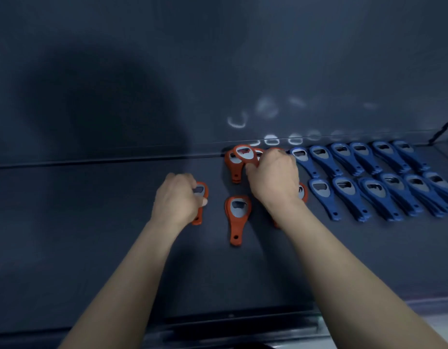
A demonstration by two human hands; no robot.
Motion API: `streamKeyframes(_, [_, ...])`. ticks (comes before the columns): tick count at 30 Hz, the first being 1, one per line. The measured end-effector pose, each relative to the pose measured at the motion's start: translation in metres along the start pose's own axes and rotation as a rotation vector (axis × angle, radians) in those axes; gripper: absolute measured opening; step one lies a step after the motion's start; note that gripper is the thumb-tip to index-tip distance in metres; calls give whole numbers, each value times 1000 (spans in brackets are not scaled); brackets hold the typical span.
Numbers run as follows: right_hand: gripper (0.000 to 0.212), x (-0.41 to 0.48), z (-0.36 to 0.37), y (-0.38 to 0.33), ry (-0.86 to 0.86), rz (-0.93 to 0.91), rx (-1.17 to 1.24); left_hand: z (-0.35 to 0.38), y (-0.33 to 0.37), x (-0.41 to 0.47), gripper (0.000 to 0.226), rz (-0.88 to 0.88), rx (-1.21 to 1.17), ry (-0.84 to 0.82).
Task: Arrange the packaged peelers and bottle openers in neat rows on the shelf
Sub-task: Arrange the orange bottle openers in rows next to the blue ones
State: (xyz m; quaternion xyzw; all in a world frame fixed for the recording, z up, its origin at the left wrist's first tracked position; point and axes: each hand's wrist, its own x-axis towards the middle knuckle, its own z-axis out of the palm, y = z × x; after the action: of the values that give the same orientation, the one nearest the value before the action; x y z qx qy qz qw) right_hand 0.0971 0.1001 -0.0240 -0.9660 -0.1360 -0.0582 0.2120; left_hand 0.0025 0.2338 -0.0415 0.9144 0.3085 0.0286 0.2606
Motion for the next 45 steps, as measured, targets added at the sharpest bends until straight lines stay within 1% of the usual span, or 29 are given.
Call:
streamKeyframes(3, [19,-13,1,-11,-36,-16,-16,3,-3,14,24,66,-66,41])
streamKeyframes(7, [26,-34,-1,-20,-63,-29,-44,9,-2,36,27,173,-136,71])
streamKeyframes(12, [26,-68,5,-37,-77,-112,-96,4,-19,43,29,275,-183,79])
streamKeyframes(14, [24,-80,12,-45,-91,-128,-111,0,-29,41,27,308,-173,54])
streamKeyframes(17, [21,-93,21,-54,-90,-154,-142,-3,-37,36,27,375,-168,-28])
streamKeyframes(23, [21,-108,27,-60,-52,-142,-178,-4,-42,32,37,483,-71,-112])
streamKeyframes(26, [29,-113,29,-57,-75,-115,-200,-1,-38,32,41,501,-27,-119])
streamKeyframes(29, [51,-114,27,-54,-99,-91,-214,-2,-38,30,42,482,-45,-105])
streamKeyframes(30, [54,-113,25,-52,-83,-77,-203,-4,-39,29,42,468,-71,-92])
streamKeyframes(33, [49,-111,18,-39,-17,-38,-201,-7,-42,17,41,404,-105,-73])
streamKeyframes(36, [44,-110,16,-27,-47,11,-207,-5,-39,3,45,352,-61,-149])
streamKeyframes(37, [42,-111,16,-25,-75,25,-200,-3,-37,-1,46,354,-52,-165])
streamKeyframes(40, [27,-110,18,-20,-109,36,-195,4,-31,-5,50,385,-71,-159])
streamKeyframes(45, [19,-100,17,-11,-98,19,-178,12,-29,-5,55,418,-87,-102])
